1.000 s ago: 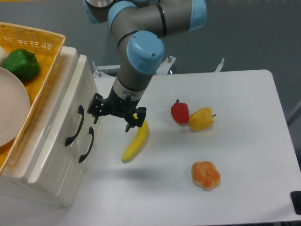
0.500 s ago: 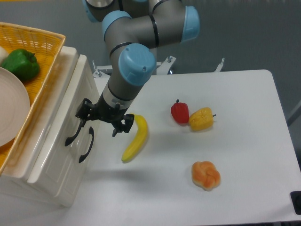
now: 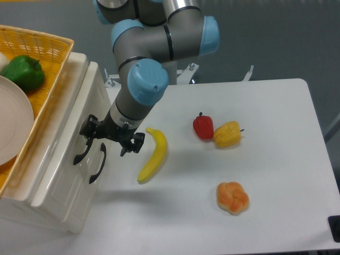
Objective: Slide the top white drawer open
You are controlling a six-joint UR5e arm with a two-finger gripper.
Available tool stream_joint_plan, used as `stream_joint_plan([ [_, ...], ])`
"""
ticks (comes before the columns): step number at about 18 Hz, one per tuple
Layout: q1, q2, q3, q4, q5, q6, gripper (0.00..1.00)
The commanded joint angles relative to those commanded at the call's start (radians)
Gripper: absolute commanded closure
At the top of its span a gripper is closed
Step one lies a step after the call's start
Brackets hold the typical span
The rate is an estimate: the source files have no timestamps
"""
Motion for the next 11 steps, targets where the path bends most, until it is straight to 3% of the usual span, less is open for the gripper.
stream_joint_plan([
  [11, -0.011, 0.009, 0.002, -0.003, -0.003, 0.0, 0.0],
])
